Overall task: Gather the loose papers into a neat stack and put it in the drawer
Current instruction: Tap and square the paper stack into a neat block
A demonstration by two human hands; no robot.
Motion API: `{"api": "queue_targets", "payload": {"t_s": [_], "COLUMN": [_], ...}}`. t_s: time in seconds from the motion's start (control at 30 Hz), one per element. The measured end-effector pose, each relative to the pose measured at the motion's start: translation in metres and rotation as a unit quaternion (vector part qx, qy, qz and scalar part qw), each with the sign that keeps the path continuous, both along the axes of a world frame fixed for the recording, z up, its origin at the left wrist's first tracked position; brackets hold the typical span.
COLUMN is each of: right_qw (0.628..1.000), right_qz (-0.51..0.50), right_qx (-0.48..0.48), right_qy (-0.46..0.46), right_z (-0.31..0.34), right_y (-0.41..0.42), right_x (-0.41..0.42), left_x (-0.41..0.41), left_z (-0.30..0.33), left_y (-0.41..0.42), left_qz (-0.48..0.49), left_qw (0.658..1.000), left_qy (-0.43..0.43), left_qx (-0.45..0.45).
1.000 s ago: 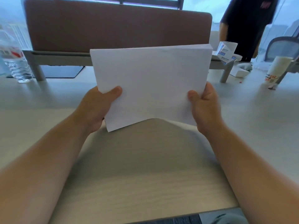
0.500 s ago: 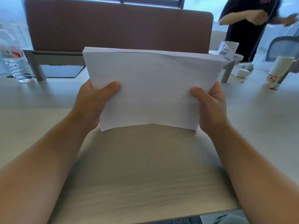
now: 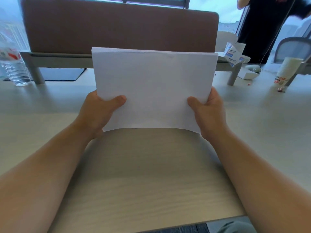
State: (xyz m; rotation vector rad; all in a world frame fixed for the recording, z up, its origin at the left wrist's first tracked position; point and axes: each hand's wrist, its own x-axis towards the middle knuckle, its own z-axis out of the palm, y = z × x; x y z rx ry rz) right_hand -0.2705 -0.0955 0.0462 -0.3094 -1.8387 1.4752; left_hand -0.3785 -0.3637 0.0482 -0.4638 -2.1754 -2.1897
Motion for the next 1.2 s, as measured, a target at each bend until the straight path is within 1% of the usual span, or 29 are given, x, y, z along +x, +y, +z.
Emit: {"api": "queue_targets", "payload": {"t_s": [0.07, 0.13, 0.23, 0.33, 0.43, 0.57, 0.67, 0.73, 0.87, 0.93, 1.0, 1.07, 1.13, 1.2], "right_qw": [1.0, 0.998, 0.994, 0.993, 0.995, 0.998, 0.999, 0.998, 0.996, 0.995, 0.993, 0.992, 0.993, 0.994], "right_qz": [0.005, 0.023, 0.039, 0.042, 0.048, 0.02, -0.004, -0.012, -0.01, 0.005, 0.015, 0.025, 0.043, 0.056], "right_qx": [0.011, -0.008, -0.035, -0.059, -0.054, -0.017, 0.039, 0.059, 0.075, 0.048, 0.01, -0.013, -0.029, -0.035], "right_qy": [0.02, 0.058, 0.097, 0.094, 0.064, 0.049, 0.031, 0.032, 0.05, 0.082, 0.117, 0.123, 0.107, 0.092], "right_z": [0.0, 0.001, 0.008, 0.009, 0.006, 0.006, 0.007, 0.008, 0.008, 0.009, 0.012, 0.013, 0.011, 0.008], "right_y": [-0.002, -0.002, 0.003, 0.01, 0.008, 0.002, -0.003, -0.004, -0.003, -0.001, 0.004, 0.008, 0.009, 0.008], "right_x": [0.0, 0.001, 0.005, 0.005, 0.004, 0.006, 0.006, 0.006, 0.007, 0.009, 0.011, 0.011, 0.009, 0.008], "left_x": [-0.002, -0.001, -0.002, -0.003, 0.0, 0.005, 0.012, 0.014, 0.013, 0.01, 0.006, 0.0, -0.001, 0.001], "left_z": [-0.002, -0.001, 0.007, 0.01, 0.007, 0.008, 0.01, 0.011, 0.012, 0.014, 0.014, 0.013, 0.01, 0.006], "left_y": [0.0, 0.001, -0.002, -0.007, -0.004, 0.002, 0.007, 0.008, 0.003, -0.001, -0.006, -0.01, -0.011, -0.008], "left_qz": [0.022, 0.025, -0.019, -0.055, -0.05, 0.007, 0.039, 0.04, 0.02, -0.006, -0.038, -0.084, -0.117, -0.113], "left_qw": [1.0, 0.999, 0.995, 0.991, 0.994, 0.997, 0.996, 0.994, 0.997, 0.994, 0.99, 0.986, 0.984, 0.986], "left_qy": [0.014, 0.028, 0.036, 0.053, 0.047, 0.048, 0.082, 0.094, 0.068, 0.047, 0.049, 0.053, 0.04, 0.031], "left_qx": [-0.005, 0.018, 0.095, 0.112, 0.088, 0.06, -0.007, -0.025, 0.036, 0.094, 0.127, 0.135, 0.127, 0.116]}}
